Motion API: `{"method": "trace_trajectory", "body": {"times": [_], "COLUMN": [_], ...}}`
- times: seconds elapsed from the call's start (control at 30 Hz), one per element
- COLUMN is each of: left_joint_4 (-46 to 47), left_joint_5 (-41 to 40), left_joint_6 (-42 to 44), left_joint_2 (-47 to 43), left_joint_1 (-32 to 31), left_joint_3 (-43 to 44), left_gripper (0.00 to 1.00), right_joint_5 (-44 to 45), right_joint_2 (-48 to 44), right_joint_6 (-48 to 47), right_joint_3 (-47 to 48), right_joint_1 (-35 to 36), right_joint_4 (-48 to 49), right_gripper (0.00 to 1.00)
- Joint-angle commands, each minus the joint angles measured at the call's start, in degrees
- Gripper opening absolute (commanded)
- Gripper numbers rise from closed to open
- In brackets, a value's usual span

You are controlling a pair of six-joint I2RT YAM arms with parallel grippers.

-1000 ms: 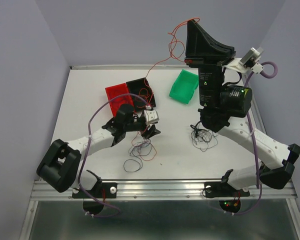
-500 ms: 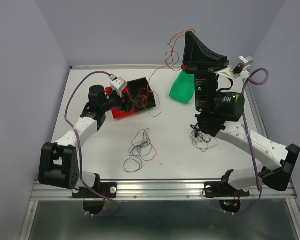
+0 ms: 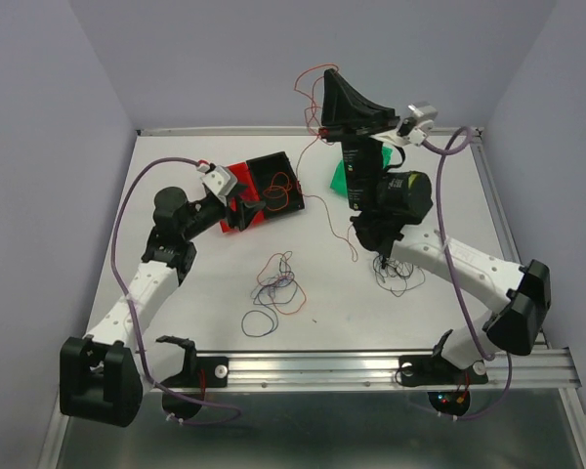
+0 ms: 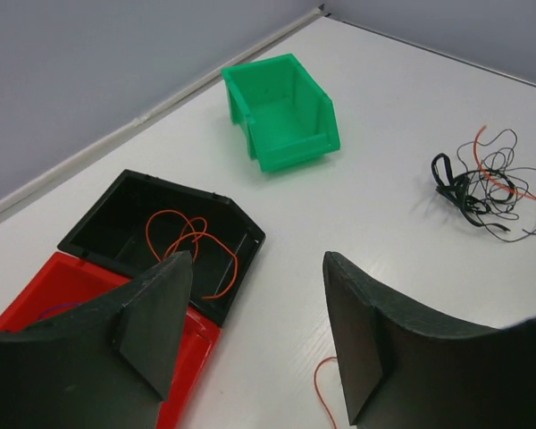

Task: Untangle the cables

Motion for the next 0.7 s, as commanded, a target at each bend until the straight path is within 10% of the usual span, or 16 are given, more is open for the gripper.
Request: {"method": "trace_trajectory", "body": {"times": [0.0, 0.67], "left_joint_4": [3.19, 1.17], "left_joint_5": [-6.01, -19.3], "left_joint_6": [0.64, 2.31], "left_joint_2": [-2.86, -1.03], "left_joint_1": [-0.07, 0.37], "left_joint_3": [-1.62, -0.75], "left_gripper": [0.72, 0.74], "right_joint_5": [-0.6, -3.33], "right_joint_2": [4.37, 38.75], "right_joint_6": [4.0, 16.75], "right_joint_3": [4.43, 33.62], "right_joint_1": [-3.63, -12.17], "right_joint_4": [1.83, 1.48], "right_gripper": [0.01, 0.0]}}
